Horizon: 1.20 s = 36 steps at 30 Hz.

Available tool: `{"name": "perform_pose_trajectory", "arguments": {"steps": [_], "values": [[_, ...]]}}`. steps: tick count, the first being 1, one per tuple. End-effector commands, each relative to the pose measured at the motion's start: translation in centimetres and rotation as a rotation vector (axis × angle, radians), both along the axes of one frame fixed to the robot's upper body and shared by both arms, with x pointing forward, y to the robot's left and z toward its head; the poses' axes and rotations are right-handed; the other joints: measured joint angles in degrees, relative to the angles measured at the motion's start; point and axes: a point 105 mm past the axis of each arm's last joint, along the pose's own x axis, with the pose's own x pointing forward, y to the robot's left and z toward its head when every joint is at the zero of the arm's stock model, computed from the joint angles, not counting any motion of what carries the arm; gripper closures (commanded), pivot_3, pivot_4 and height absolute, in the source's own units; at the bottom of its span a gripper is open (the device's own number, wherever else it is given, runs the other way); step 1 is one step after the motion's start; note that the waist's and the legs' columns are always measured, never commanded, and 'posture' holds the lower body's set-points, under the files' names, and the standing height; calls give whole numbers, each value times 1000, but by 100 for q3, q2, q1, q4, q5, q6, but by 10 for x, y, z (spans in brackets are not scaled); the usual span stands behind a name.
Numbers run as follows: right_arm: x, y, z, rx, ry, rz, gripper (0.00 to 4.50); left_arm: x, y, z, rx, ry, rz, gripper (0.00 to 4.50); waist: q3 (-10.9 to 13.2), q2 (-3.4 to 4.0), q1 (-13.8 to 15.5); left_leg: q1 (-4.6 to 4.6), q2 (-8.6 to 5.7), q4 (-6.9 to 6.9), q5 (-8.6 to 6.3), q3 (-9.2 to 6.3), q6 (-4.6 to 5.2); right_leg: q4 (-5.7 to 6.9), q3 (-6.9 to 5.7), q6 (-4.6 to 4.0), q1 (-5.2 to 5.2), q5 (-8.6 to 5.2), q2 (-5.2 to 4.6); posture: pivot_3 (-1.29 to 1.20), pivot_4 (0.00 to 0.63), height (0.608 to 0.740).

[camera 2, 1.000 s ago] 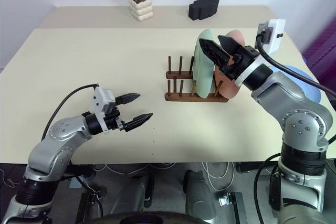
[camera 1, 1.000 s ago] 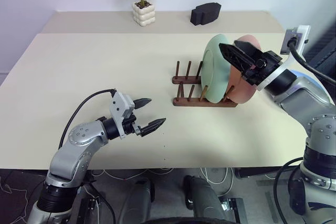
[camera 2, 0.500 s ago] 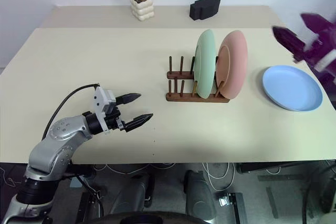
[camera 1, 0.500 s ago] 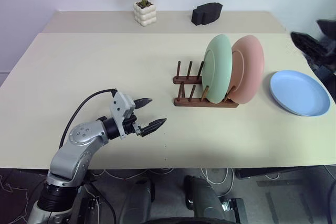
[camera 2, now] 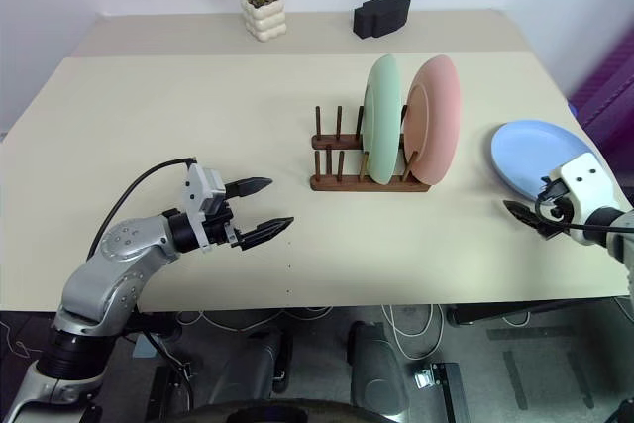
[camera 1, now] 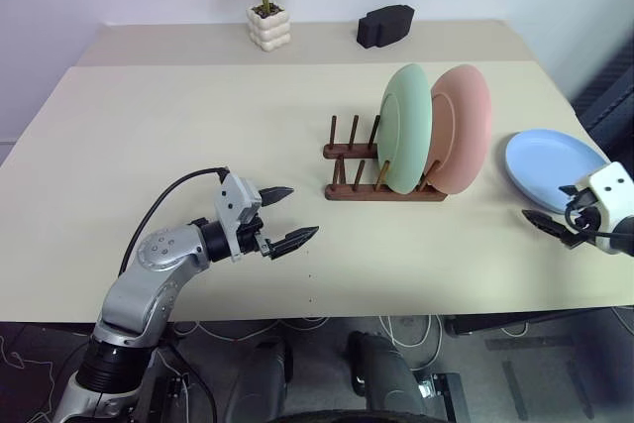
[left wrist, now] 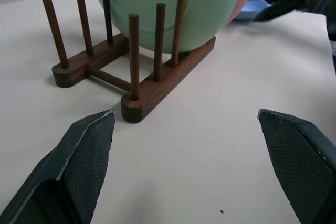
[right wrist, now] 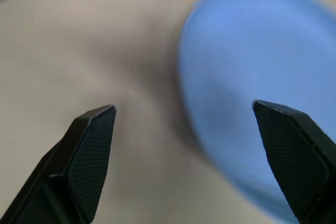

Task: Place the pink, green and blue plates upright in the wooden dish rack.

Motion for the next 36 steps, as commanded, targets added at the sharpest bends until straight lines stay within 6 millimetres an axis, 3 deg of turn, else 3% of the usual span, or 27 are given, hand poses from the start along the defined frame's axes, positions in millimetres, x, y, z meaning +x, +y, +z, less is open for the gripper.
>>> {"name": "perform_pose_trajectory", "arguments": {"steps": [1,4,6,9,13,14,19,23,27,31,36], "values": [[12,-2,-3,-74,-30,-20,232,-1,1,8,-1,-46,5,0,0,0,-3,0,-1,0,0,0,0,0,0,0,0,0,0,0,150,736],[18,-2,-10,-96,-28,-29,232,-2,1,7,-1,-45,9,0,0,0,2,2,-2,1,0,-1,0,2,0,0,2,1,0,0,150,736],[21,-2,-13,-118,-26,-30,761,-3,1,7,-2,-44,13,0,-1,-3,4,6,-2,1,0,-1,0,1,0,0,7,1,0,0,150,736],[25,2,-16,-124,-32,-25,2016,-4,1,7,0,-43,17,0,-2,-3,6,11,-2,2,0,-1,0,1,0,0,13,1,0,0,150,736],[27,4,-15,-136,-43,-19,4147,-5,2,7,-4,-41,15,0,-2,-3,15,11,-3,2,0,-1,0,1,1,0,14,1,-1,0,150,736],[27,6,-14,-138,-47,-17,4479,-6,2,8,-6,-41,12,0,-2,-3,12,11,-3,2,0,-2,0,1,1,0,14,1,-1,0,150,736],[29,10,-1,-182,-92,-15,4479,-6,1,7,-5,-39,5,0,-2,-4,13,12,-3,2,0,-3,0,2,1,0,14,0,0,0,150,736],[41,11,39,-262,-241,-45,4479,-6,1,6,-3,-37,0,0,-1,0,-1,13,-3,1,0,-2,0,3,2,0,14,1,0,0,150,736],[58,19,126,-446,-575,-100,4479,-5,0,6,-1,-36,-5,0,2,17,-28,20,-4,0,0,13,0,9,14,1,9,1,0,0,150,736],[60,60,199,-523,-860,-15,4479,-3,-1,6,1,-39,-6,0,3,23,-13,24,-4,-8,0,18,0,11,20,2,7,0,4,0,150,736],[49,114,248,-555,-1085,150,4479,-3,0,5,4,-39,1,0,2,19,19,17,-4,-8,-1,13,2,6,19,6,7,-2,2,0,150,736]]}}
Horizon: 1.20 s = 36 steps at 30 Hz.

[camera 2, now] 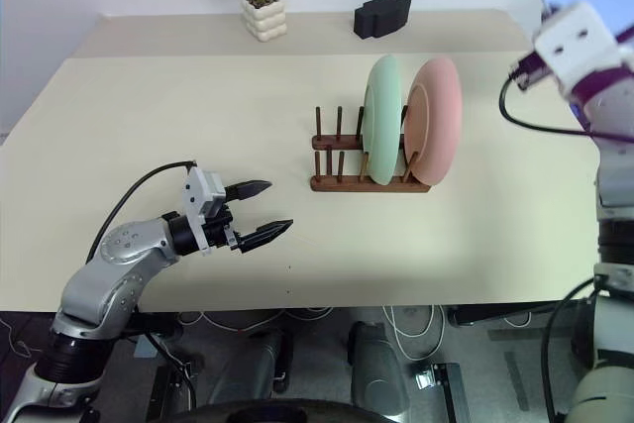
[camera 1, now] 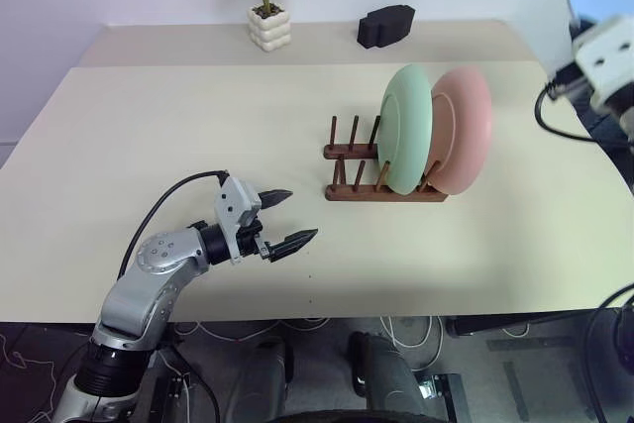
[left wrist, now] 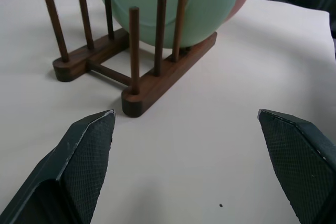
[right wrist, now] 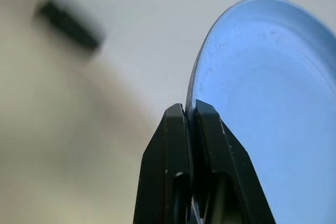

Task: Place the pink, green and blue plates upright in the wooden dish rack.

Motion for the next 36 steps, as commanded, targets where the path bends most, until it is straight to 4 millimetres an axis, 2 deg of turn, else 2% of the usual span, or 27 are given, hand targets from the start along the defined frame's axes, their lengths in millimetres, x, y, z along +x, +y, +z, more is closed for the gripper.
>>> {"name": "perform_pose_trajectory", "arguments": {"steps": [1,5,10,14,17,19,22,29,36], "values": [[-14,32,30,-53,-115,122,4479,-1,-1,8,-1,-45,-4,0,1,-1,-1,-3,0,2,0,0,0,-1,0,0,0,0,-1,0,150,736],[-33,102,33,20,-73,499,4479,-2,3,7,3,-46,17,0,1,-1,-47,0,2,3,0,2,0,1,3,-1,0,1,-1,0,150,736],[-65,154,32,227,60,909,4479,2,13,5,21,-50,55,0,1,0,-14,9,12,-2,-2,-5,3,12,2,4,0,3,5,0,150,736],[-87,179,27,432,223,1169,4479,4,20,3,36,-50,76,0,1,0,1,4,16,2,-2,-25,3,11,2,0,1,1,-2,0,150,736],[-99,194,18,591,344,1295,4479,4,24,3,40,-50,87,0,1,-1,-2,4,16,2,-2,-32,3,8,2,-1,1,1,-3,0,150,736],[-104,201,15,713,402,1361,4479,4,25,3,41,-51,91,0,0,-1,-9,4,17,1,-2,-33,3,9,2,-1,0,1,-3,0,150,736],[-101,203,7,918,487,1398,4479,4,25,3,42,-51,95,0,0,-1,-15,5,17,0,-2,-33,3,10,2,-2,0,1,-2,0,150,736],[-82,200,-18,1290,655,1342,4479,4,28,2,49,-51,101,0,0,-1,-18,4,16,-1,-2,-30,3,9,3,-2,-2,1,-2,0,150,736],[-78,200,-34,1370,737,1292,4479,5,29,2,53,-51,105,0,1,0,-23,3,16,-2,-2,-26,4,8,3,-2,-3,0,0,0,150,736]]}}
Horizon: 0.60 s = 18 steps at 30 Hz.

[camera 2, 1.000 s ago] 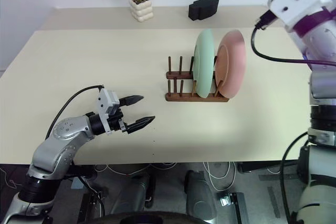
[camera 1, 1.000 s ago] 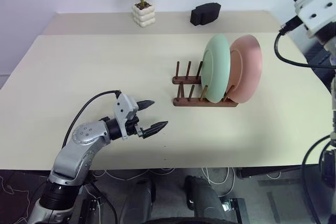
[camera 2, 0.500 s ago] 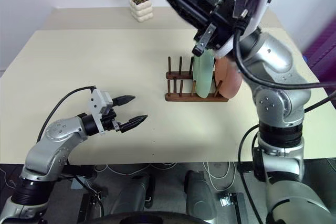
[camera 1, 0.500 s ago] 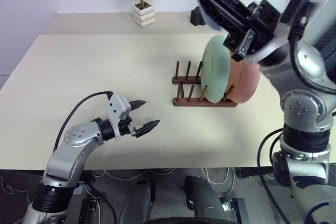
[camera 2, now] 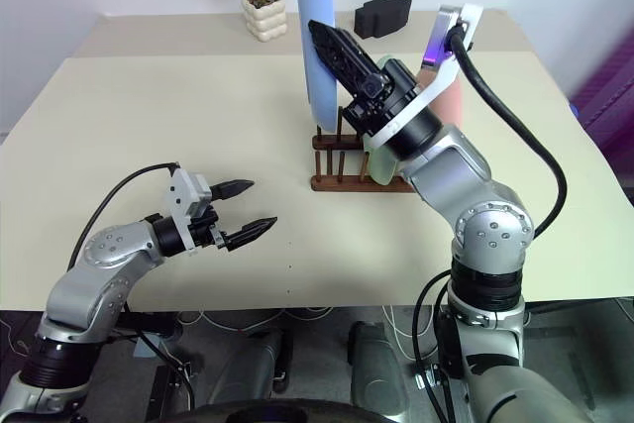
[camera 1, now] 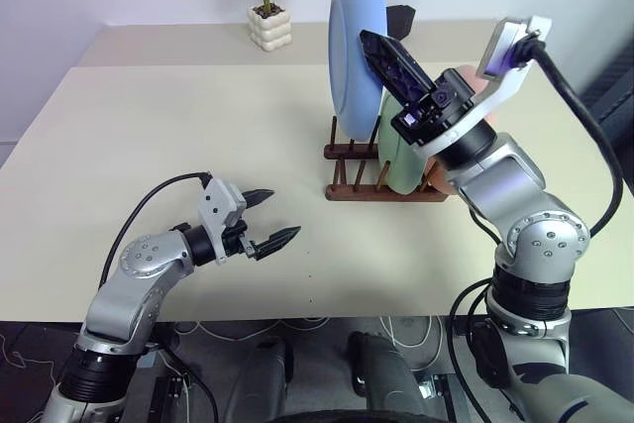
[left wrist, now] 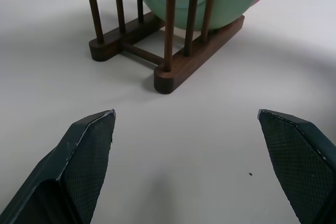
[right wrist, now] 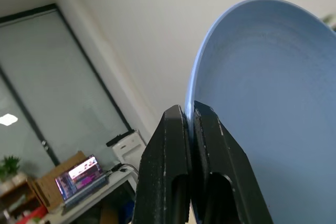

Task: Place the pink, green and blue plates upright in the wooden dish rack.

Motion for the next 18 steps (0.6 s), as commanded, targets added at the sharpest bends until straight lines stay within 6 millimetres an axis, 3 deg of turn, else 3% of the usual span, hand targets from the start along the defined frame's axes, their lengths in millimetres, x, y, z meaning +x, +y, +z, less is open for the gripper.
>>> {"name": "perform_pose_trajectory", "arguments": {"steps": [1,18], "values": [[-7,0,4,22,0,24,4479,1,6,7,7,-39,20,0,0,0,-1,0,0,0,0,0,0,0,0,0,0,0,0,0,150,736],[16,-9,-16,88,182,-37,4479,1,10,9,7,-45,33,0,0,0,-4,-5,1,-1,0,2,1,-2,0,0,-5,-1,1,0,150,736]]}}
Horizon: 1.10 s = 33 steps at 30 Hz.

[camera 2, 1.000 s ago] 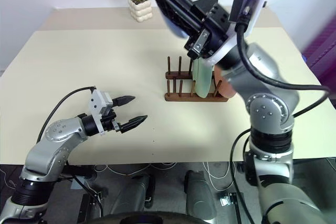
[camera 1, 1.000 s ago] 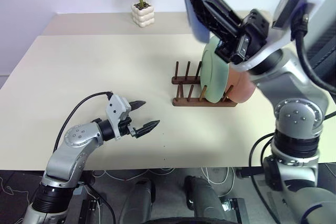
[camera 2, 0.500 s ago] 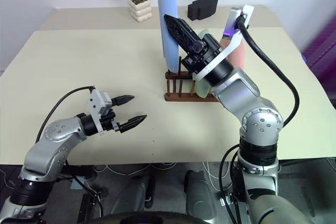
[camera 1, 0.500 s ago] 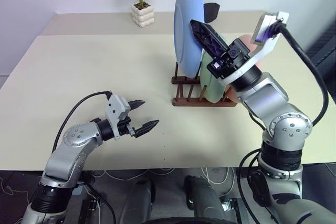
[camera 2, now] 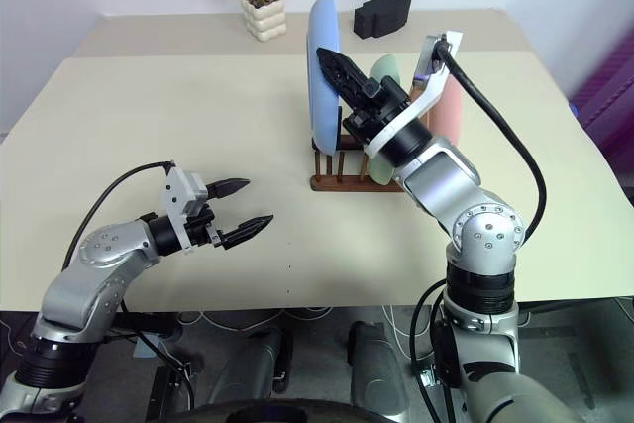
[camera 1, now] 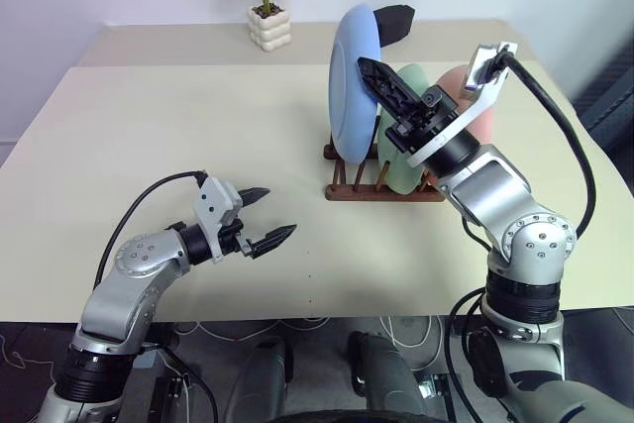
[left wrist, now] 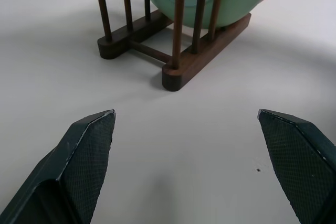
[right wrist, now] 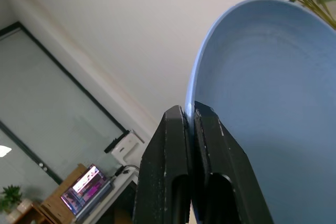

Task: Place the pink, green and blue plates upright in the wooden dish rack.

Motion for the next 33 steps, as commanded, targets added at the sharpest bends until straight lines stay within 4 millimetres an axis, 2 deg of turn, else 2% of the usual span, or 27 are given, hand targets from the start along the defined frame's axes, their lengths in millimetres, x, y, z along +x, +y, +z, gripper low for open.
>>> {"name": "perform_pose_trajectory", "arguments": {"steps": [1,9,22,25,32,33], "values": [[-1,-6,7,40,-14,-17,4479,-1,3,8,0,-37,8,0,0,0,0,-1,0,0,0,0,0,0,0,0,0,0,0,0,150,736],[10,-11,-3,47,54,-61,4479,0,3,8,0,-40,6,0,0,0,-1,-4,0,0,0,1,0,-2,0,0,-3,0,0,0,150,736],[15,-13,-13,51,115,-78,4479,-1,3,7,1,-37,9,0,0,0,-2,-12,0,0,0,3,0,-2,-1,0,-10,0,0,0,150,736],[15,-13,-13,52,117,-76,3569,-1,3,7,1,-37,9,0,0,0,-2,-13,1,0,0,2,0,-2,-1,0,-10,0,0,0,150,736],[14,-12,-13,19,99,-78,103,-1,2,7,-1,-36,5,0,0,1,-3,-14,1,0,0,2,1,-3,-1,0,-11,-1,0,0,150,736],[12,-11,-11,7,85,-76,103,-1,2,7,-2,-36,5,0,0,1,-3,-15,1,0,0,2,0,-4,-1,0,-12,-1,0,0,150,736]]}}
